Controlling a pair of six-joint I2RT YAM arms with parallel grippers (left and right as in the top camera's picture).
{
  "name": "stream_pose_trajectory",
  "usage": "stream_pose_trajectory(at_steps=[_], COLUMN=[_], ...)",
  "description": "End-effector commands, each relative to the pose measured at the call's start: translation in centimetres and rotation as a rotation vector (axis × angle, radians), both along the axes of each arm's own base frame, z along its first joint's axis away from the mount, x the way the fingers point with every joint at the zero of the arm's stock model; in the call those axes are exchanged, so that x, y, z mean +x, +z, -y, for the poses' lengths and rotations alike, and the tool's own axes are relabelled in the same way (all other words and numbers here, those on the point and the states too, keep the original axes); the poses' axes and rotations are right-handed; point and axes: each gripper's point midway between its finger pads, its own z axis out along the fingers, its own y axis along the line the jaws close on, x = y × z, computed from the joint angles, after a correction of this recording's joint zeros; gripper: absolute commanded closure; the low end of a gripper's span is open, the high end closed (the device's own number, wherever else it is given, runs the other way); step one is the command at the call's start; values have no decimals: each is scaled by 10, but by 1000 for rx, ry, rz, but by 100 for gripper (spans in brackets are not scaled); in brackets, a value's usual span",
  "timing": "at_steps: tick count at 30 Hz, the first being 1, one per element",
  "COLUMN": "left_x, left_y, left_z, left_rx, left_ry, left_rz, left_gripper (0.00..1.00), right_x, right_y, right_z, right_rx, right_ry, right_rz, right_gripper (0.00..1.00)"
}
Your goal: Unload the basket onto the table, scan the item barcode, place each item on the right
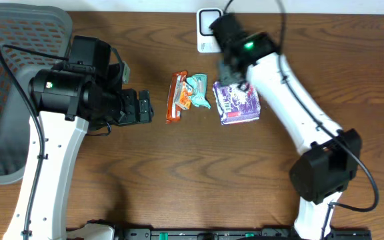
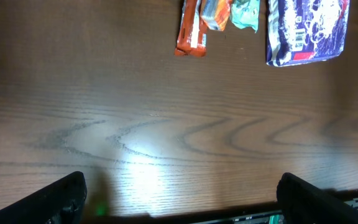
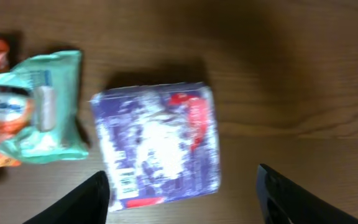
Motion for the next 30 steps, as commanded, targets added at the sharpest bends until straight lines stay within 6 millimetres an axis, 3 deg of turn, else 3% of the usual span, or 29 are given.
stream_pose_trajectory(at_steps=[1, 5, 9, 14, 19, 28, 30], left_x=[-1, -1, -1, -1, -1, -1, -1], left_y=[-2, -2, -2, -2, -2, -2, -2], left_z=[0, 0, 0, 0, 0, 0, 0], left_rx=[6, 6, 6, 6, 6, 6, 6], left_ry=[4, 4, 4, 4, 3, 3, 4], left_rz=[-11, -11, -11, -11, -10, -10, -11], left_gripper=[2, 2, 2, 2, 2, 2, 2], right_x=[4, -1, -8, -15, -23, -36, -37], right_y=[-7, -21, -36, -67, -102, -142, -146], right_z=[24, 39, 39, 47, 41, 35, 36], right_rx=[109, 312, 557, 740, 818, 873, 878], right_ry=[29, 89, 220, 195, 213, 186, 170], right_rz=[-84, -183, -223, -233, -207, -173, -171], right_gripper=[27, 19, 18, 18, 17, 20, 28])
